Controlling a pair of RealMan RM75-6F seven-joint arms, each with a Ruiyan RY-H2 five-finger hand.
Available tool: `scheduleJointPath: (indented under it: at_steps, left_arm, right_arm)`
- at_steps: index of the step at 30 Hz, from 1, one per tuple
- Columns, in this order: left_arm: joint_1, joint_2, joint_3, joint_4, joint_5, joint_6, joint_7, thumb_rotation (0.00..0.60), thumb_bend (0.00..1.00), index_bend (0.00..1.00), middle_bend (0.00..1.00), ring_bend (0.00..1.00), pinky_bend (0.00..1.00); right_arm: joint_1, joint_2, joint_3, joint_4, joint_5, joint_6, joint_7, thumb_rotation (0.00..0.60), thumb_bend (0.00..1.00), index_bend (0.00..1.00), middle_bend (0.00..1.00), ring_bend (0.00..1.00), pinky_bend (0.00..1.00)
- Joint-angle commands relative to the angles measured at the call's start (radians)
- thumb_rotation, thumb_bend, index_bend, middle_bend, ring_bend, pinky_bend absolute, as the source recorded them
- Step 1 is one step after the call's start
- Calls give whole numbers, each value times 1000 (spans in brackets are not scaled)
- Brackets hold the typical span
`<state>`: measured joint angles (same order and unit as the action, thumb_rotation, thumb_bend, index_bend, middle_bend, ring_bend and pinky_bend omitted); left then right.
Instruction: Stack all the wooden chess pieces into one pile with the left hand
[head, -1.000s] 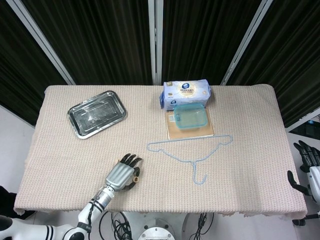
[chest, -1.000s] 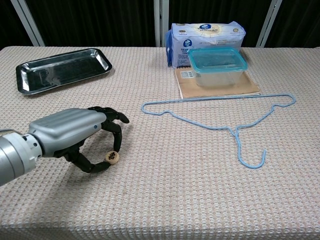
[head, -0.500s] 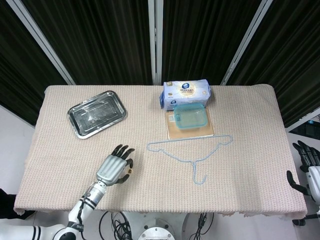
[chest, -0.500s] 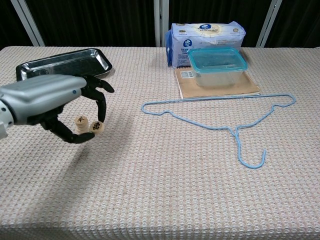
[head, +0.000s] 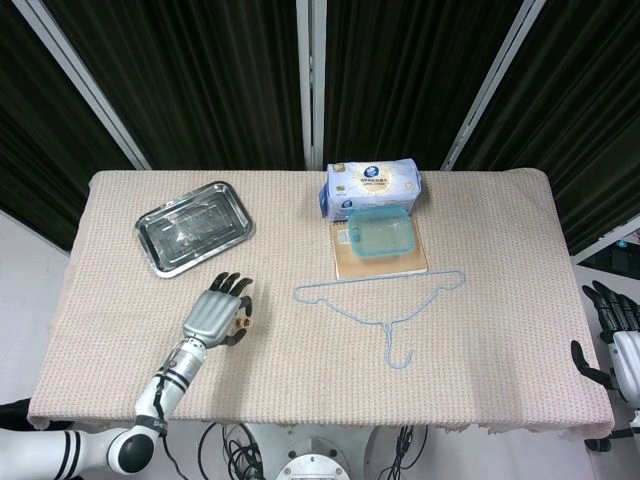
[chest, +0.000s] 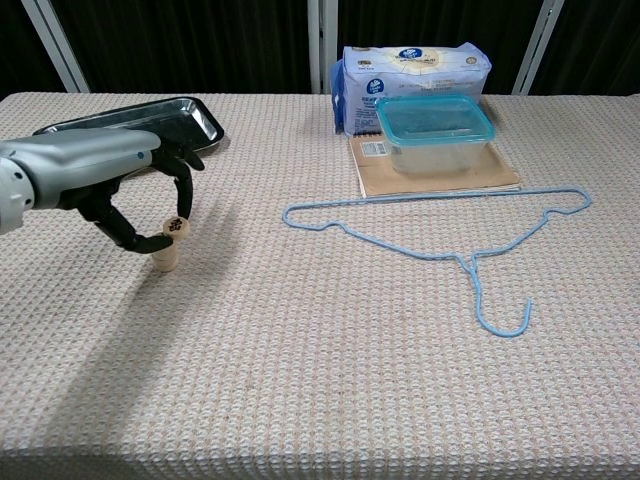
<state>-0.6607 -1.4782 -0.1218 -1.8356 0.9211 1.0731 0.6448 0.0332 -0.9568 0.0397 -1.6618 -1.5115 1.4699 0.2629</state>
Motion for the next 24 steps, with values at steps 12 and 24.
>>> scheduleJointPath:
  at_steps: [12,24]
  left_arm:
    - [-17,8,17,4,-56,12,0,600,309,499,100,0,0]
    - [-23,7,31,25,-61,13,-26,600,309,491,100,0,0]
  right_arm:
    - [-4,0,-3,0,-9,9,0,600,406,0,0,0,0]
    - [-3,-1,-3,-2,-8,7,-6,600,405,0,0,0,0]
